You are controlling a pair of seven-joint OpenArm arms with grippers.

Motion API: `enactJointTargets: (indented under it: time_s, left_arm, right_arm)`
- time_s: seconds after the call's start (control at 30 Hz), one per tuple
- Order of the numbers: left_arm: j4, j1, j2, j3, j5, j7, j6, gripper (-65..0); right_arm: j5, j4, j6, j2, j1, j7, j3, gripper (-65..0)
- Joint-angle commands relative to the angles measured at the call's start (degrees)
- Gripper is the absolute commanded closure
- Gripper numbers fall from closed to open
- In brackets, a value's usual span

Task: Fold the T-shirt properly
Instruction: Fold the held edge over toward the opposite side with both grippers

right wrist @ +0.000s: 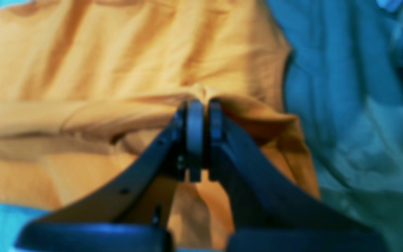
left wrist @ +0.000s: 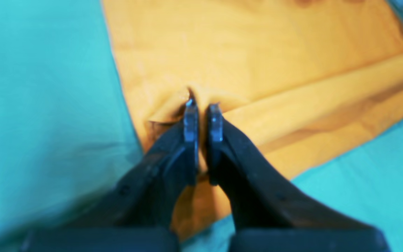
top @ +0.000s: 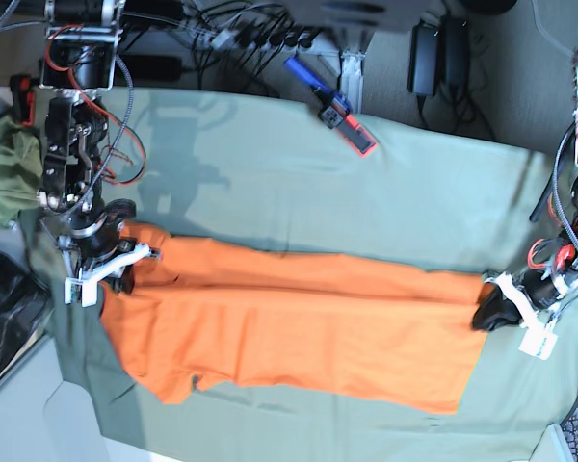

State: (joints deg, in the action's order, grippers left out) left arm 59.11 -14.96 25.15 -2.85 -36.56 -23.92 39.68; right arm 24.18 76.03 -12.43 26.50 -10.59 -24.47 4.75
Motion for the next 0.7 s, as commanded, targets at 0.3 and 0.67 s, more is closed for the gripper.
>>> enactJointTargets:
  time_s: [0.3, 0.67]
  left_arm:
    - [-0.04, -1.99, 0.9, -1.31, 1.68, 3.1, 0.32, -34.0]
    - [1.68, -1.31, 1.09, 13.18, -15.32, -14.49, 0.32, -35.7]
  right_arm:
    - [0.0, -0.15, -3.5, -1.2, -2.03, 0.79, -1.51, -35.6]
    - [0.15, 4.96, -2.71, -2.86, -1.22, -10.4, 6.78, -44.5]
